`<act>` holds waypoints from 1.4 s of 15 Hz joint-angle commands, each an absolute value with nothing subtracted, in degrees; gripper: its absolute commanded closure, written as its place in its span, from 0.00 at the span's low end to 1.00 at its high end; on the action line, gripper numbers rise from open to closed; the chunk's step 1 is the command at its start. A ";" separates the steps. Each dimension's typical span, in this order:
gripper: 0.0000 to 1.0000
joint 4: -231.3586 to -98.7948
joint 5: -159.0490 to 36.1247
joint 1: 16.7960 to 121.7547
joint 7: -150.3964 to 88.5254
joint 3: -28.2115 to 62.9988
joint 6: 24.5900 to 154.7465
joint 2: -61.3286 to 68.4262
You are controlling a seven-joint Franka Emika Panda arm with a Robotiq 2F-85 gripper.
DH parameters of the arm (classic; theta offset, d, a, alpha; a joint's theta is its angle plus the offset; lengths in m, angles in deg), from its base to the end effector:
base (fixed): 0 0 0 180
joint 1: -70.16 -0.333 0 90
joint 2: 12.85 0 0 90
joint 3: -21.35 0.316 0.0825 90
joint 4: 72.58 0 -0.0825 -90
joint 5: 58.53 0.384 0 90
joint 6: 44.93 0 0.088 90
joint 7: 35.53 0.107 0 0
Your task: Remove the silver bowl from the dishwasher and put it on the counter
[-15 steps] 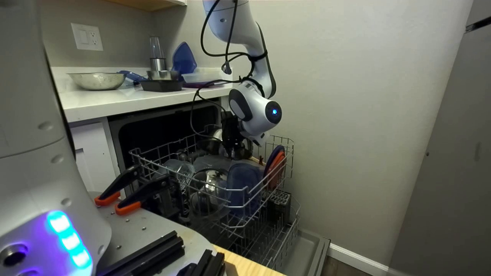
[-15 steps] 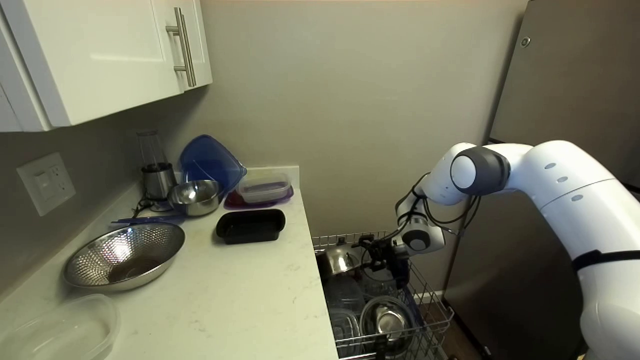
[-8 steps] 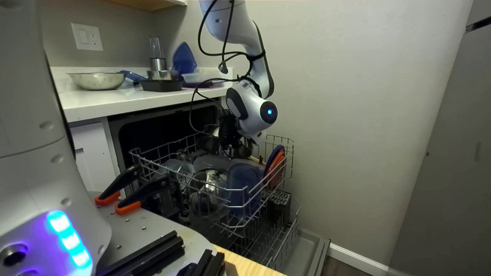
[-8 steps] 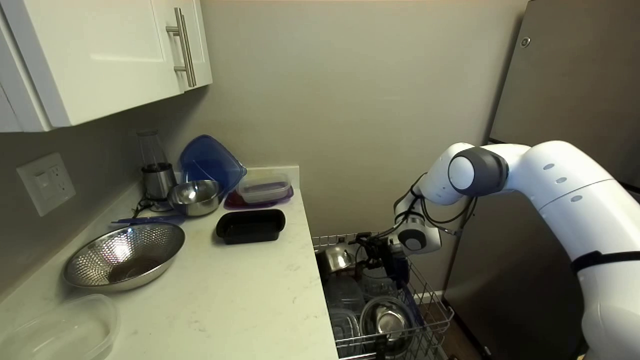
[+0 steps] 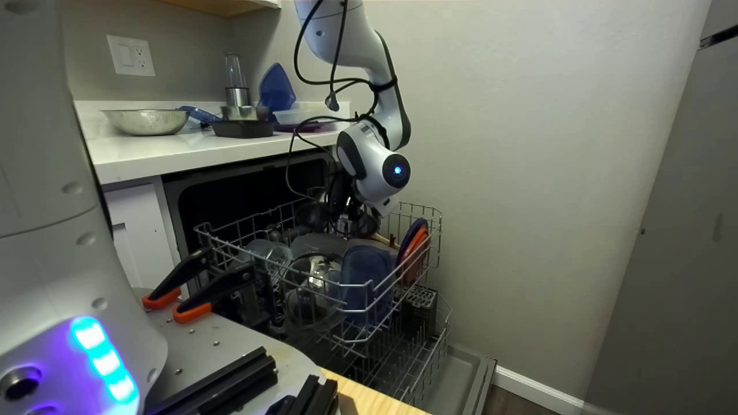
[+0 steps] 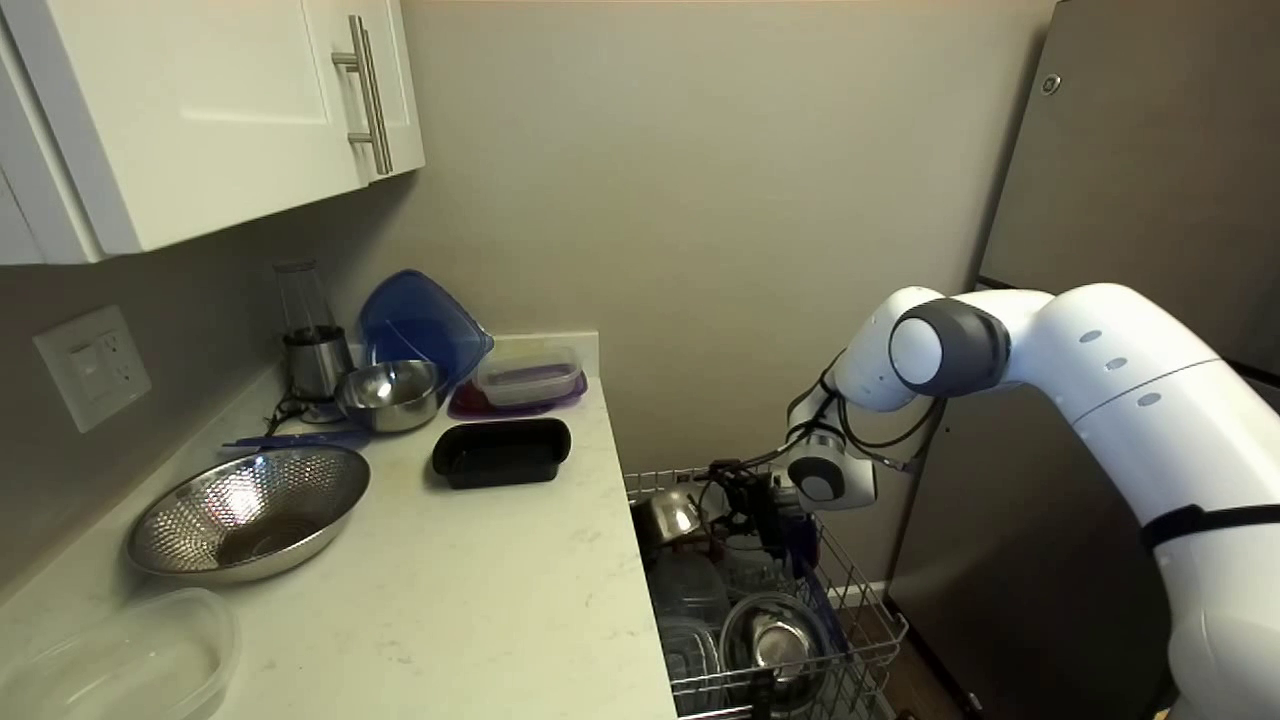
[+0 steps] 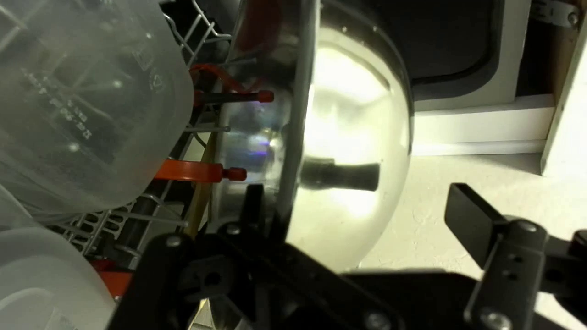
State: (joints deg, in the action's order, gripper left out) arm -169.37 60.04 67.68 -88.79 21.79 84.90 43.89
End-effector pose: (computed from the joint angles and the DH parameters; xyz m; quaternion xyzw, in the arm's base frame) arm 0.6243 0.0544 0.0142 -0.7563 0.3615 -0.1314 0.5292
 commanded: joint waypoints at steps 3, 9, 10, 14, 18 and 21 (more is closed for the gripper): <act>0.00 -167.55 62.22 65.58 -88.02 20.35 85.50 45.11; 0.53 -166.02 60.95 65.23 -87.38 20.32 84.69 46.11; 0.60 -165.97 60.87 65.31 -87.34 20.34 84.43 46.03; 0.82 -165.61 60.92 65.80 -87.56 20.41 82.17 45.41; 0.94 -165.38 61.09 65.90 -88.13 20.62 79.29 44.46; 0.96 -164.79 60.94 65.90 -88.22 20.65 78.21 44.29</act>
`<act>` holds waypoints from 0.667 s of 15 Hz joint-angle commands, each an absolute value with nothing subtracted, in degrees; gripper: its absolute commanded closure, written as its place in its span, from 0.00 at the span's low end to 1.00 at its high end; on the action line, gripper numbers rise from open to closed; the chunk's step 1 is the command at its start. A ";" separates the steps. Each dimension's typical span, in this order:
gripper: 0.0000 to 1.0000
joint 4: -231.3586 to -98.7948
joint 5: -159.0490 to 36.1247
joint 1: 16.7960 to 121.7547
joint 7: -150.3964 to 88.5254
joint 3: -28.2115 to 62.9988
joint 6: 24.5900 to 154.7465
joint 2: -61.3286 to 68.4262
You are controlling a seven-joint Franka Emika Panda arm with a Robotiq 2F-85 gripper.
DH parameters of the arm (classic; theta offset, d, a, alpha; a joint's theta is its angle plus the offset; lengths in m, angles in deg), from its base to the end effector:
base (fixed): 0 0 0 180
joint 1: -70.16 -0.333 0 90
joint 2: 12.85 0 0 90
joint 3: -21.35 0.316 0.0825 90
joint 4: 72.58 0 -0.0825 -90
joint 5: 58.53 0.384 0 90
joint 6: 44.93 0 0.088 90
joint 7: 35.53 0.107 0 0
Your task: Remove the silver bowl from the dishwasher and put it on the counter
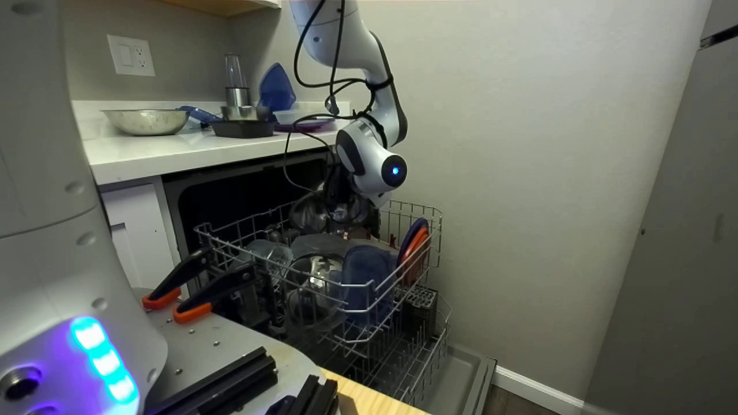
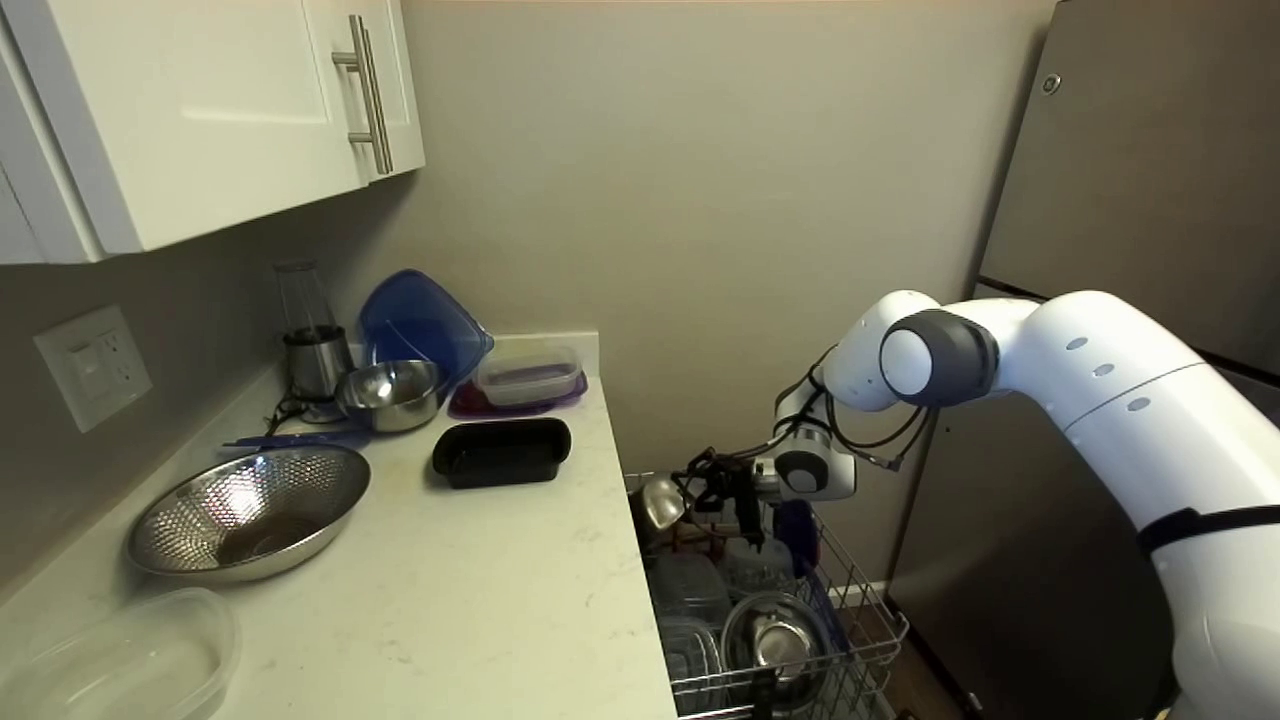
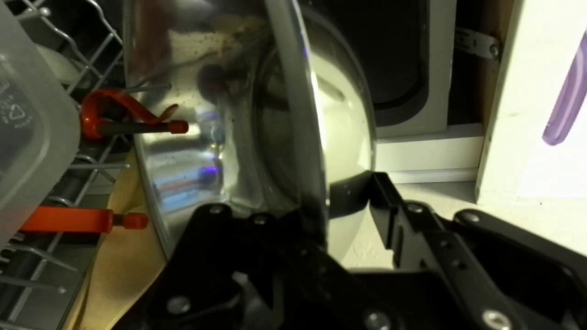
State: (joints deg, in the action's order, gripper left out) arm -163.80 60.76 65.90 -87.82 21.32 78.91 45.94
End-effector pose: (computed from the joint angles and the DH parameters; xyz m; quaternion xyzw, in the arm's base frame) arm 0.6553 0.0834 0.0297 -0.7322 0.3220 -0.1355 0.5847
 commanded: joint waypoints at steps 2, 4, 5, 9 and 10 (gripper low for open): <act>0.95 -164.40 60.89 65.97 -88.60 20.70 77.49 44.09; 0.95 -164.28 60.98 66.14 -89.55 20.79 76.39 43.47; 0.95 -164.56 61.10 66.20 -90.32 20.76 76.07 42.74; 0.97 -165.86 61.33 66.45 -94.03 20.87 73.84 39.50; 0.99 -166.23 61.47 66.49 -94.72 21.05 72.70 38.69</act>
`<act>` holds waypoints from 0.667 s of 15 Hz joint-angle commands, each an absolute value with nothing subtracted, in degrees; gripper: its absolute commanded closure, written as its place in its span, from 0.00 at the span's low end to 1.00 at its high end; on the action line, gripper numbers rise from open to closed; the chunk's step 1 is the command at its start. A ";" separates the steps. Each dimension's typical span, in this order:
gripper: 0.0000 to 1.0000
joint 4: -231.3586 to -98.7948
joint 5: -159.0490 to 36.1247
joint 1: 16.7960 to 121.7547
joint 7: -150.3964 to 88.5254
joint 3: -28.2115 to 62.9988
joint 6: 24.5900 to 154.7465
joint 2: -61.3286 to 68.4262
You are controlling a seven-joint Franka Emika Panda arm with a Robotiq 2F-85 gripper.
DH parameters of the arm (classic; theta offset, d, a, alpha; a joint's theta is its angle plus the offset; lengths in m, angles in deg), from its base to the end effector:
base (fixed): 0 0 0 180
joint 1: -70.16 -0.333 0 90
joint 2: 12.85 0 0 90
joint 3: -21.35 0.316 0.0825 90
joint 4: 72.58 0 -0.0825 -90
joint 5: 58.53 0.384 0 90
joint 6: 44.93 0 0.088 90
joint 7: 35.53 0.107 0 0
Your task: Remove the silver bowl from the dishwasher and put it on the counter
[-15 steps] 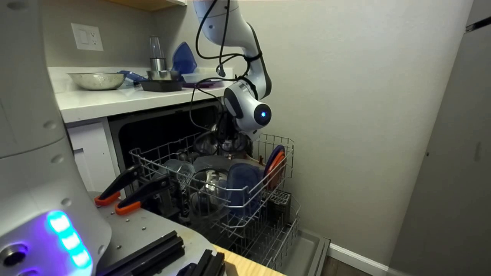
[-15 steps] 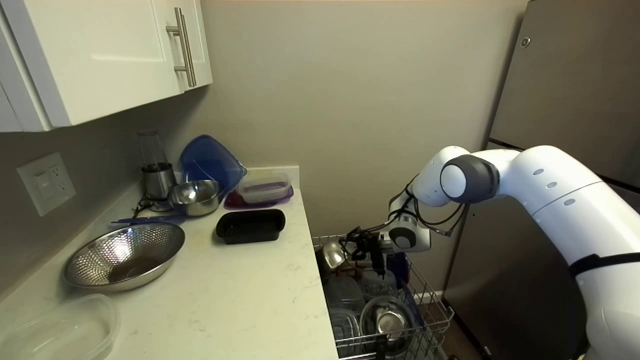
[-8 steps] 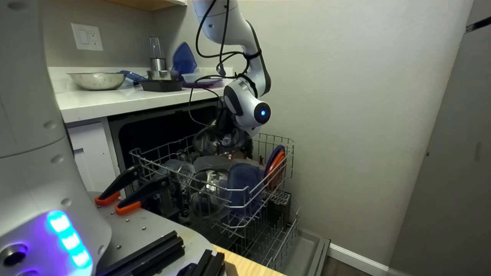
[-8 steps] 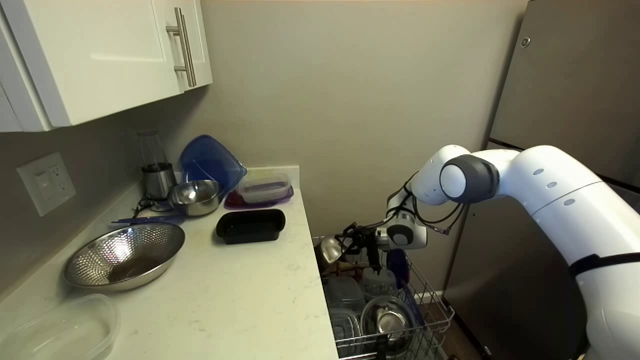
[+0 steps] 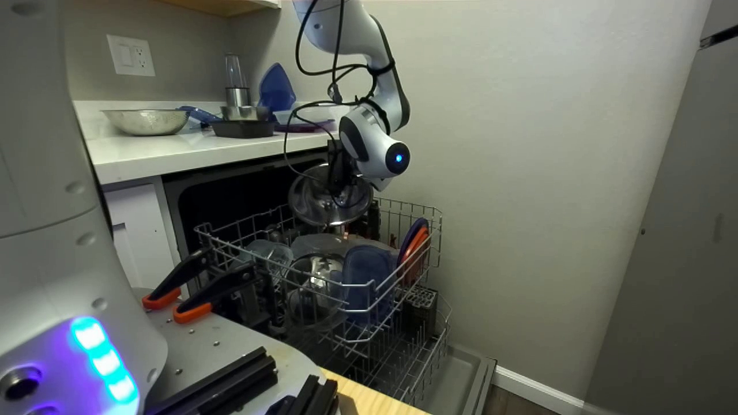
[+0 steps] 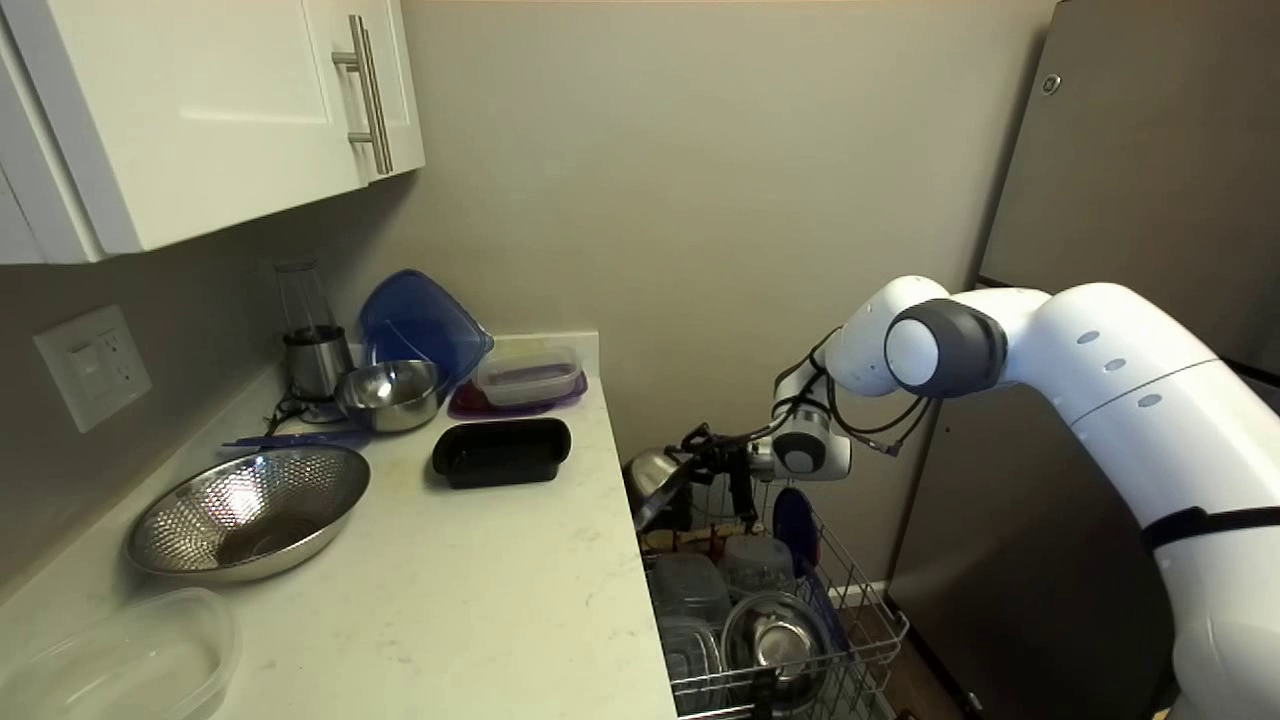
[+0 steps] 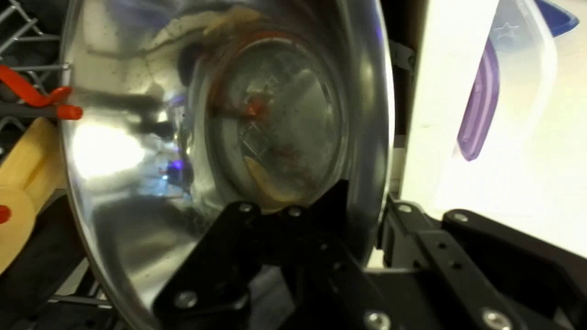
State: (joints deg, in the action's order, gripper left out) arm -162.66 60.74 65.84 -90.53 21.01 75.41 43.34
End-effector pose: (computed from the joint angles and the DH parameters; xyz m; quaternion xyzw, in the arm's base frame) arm 0.6773 0.0895 0.0714 -0.7220 0.2711 -0.1680 0.6140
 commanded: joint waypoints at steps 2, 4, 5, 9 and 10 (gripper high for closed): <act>0.99 -166.75 61.34 66.35 -96.10 21.20 70.71 37.33; 0.98 -167.36 61.05 66.25 -96.75 21.13 70.24 36.18; 0.98 -167.71 61.10 66.29 -97.19 21.12 70.06 35.71; 0.98 -168.52 61.48 66.40 -98.57 21.05 70.09 34.25; 0.98 -168.72 61.46 66.45 -98.91 21.00 70.06 33.87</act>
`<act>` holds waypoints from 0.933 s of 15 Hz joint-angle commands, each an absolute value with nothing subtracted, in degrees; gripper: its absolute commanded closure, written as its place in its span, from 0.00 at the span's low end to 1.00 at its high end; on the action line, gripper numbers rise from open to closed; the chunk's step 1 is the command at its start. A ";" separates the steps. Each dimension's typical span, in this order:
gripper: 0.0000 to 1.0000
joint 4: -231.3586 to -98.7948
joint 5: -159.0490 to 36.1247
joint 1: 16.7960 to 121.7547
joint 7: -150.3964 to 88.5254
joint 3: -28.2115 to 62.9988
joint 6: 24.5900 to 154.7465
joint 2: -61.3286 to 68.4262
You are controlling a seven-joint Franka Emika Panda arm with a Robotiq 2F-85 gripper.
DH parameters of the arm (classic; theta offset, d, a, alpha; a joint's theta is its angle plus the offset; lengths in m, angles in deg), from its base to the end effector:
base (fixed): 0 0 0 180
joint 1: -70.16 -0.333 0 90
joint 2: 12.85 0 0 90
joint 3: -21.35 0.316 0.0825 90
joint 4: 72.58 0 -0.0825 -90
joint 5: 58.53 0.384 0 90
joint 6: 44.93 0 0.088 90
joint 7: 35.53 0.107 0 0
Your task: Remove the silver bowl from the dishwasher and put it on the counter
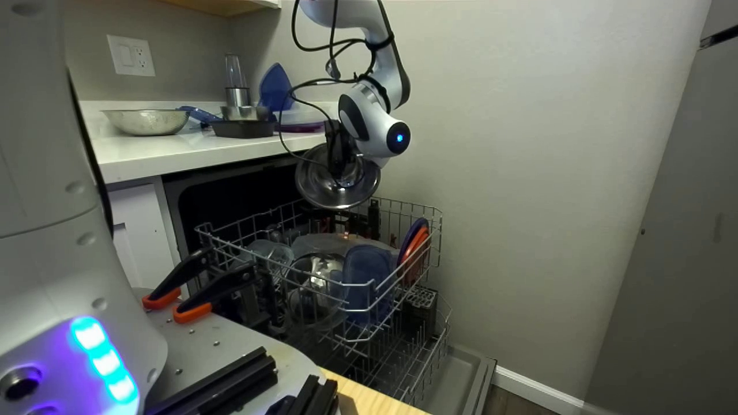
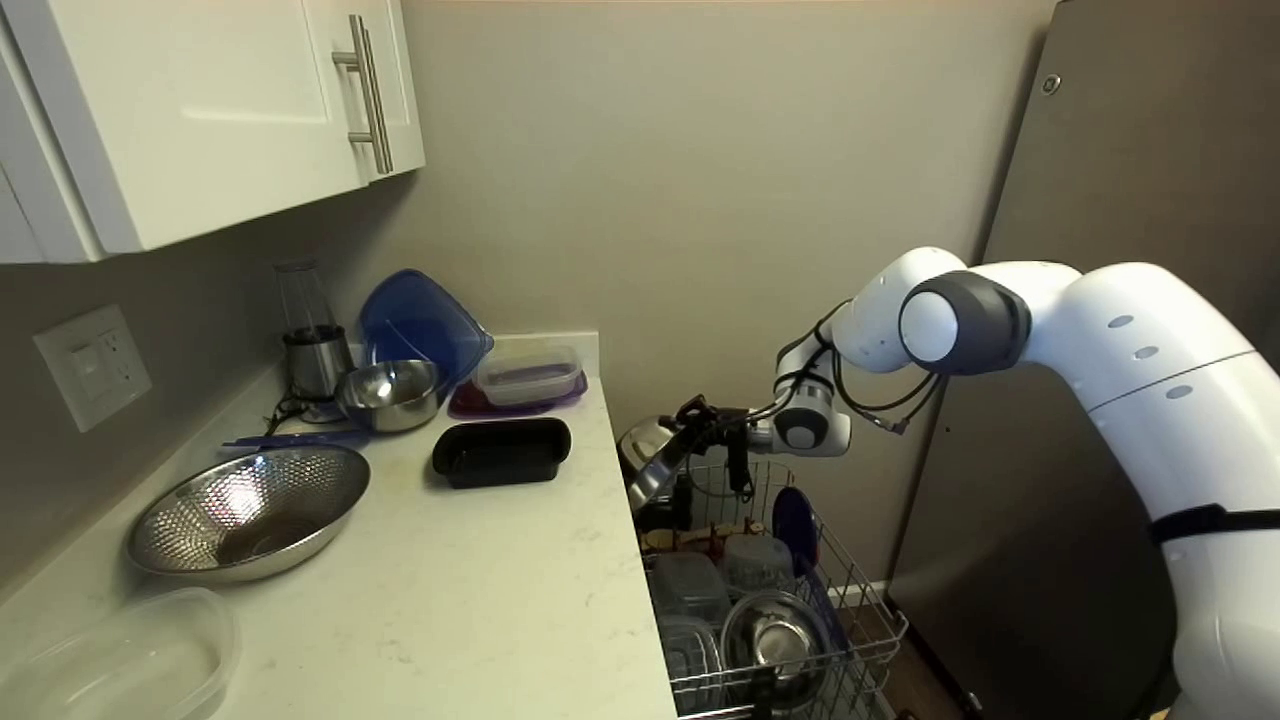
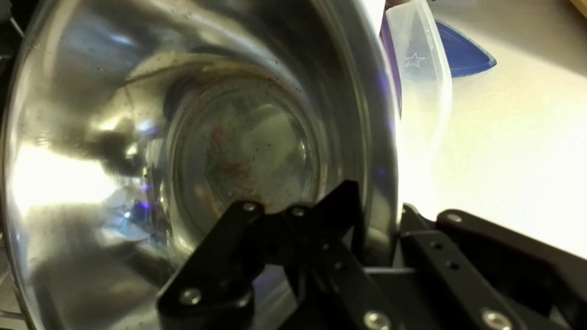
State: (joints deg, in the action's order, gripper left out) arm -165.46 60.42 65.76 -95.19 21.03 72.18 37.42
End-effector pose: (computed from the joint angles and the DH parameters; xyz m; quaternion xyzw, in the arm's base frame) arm 0.6843 0.0977 0.1278 -0.7149 0.2090 -0.2058 0.6347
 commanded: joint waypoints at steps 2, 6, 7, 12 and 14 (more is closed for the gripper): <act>0.98 -169.66 61.80 66.63 -99.61 20.96 70.33 32.34; 0.98 -172.48 58.86 65.42 -98.61 19.48 73.69 26.78; 0.98 -172.84 57.30 64.75 -98.11 18.91 75.29 25.51; 0.98 -172.95 44.22 62.32 -93.16 17.81 84.31 21.68; 0.98 -172.87 38.41 61.65 -90.74 18.13 87.59 21.07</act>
